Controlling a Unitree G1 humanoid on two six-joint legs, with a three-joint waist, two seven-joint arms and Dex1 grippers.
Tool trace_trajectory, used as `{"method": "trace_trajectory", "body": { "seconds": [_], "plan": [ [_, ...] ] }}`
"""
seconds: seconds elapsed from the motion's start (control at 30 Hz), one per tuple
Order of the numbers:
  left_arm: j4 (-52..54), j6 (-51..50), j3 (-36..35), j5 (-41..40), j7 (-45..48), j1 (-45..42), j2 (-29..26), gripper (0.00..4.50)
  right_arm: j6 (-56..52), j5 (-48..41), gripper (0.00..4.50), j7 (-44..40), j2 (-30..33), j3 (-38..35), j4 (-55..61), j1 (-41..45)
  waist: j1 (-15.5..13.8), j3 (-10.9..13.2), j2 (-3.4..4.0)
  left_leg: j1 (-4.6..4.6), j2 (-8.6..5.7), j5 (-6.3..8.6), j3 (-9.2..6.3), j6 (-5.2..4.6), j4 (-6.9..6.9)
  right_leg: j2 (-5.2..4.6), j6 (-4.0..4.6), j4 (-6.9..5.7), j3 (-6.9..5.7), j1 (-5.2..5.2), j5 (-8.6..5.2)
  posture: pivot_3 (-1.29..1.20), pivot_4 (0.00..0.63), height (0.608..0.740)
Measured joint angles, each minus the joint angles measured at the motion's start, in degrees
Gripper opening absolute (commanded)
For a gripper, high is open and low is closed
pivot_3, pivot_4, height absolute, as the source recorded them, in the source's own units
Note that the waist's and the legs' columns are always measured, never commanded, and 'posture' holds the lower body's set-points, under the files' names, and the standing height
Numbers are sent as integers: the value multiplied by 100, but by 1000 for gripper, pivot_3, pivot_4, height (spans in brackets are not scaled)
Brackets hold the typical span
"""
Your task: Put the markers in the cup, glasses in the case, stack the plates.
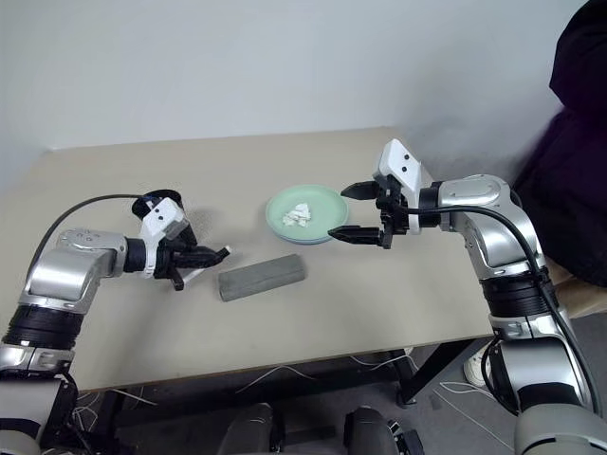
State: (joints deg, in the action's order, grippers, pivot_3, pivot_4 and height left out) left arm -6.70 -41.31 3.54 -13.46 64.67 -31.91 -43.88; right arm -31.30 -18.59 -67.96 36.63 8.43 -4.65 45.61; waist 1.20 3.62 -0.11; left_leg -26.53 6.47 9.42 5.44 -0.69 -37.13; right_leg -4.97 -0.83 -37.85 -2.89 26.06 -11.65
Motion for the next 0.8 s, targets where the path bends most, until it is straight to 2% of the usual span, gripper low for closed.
{"method": "trace_trajectory", "body": {
  "seconds": [0.2,0.33,0.57,0.8],
  "plan": [
    [533,-222,-89,-374,-229,-31,178,112,0,-8,4500,0,0,0,0,0,0,0,0,1,0,0,-2,-1,-7,1,-2,-2,-1,-6,2,0,0,712],
    [421,-6,-437,-566,-646,-383,570,112,0,-9,4500,-1,-2,0,-2,1,-9,0,-1,1,0,-1,-7,-1,-25,1,-13,0,-4,-20,9,0,0,712],
    [-860,1669,-1289,-508,-1919,-1208,1265,112,0,-13,4500,4,-5,0,-3,1,6,0,0,8,0,-1,-10,-2,-48,2,-17,1,-3,-41,26,0,0,712],
    [-2551,3607,-1823,-119,-3184,-1629,1354,112,0,-26,4500,17,-8,0,-2,1,-1,0,-1,4,-1,0,-11,-1,-49,4,-15,4,-2,-37,29,0,0,712]
  ]
}}
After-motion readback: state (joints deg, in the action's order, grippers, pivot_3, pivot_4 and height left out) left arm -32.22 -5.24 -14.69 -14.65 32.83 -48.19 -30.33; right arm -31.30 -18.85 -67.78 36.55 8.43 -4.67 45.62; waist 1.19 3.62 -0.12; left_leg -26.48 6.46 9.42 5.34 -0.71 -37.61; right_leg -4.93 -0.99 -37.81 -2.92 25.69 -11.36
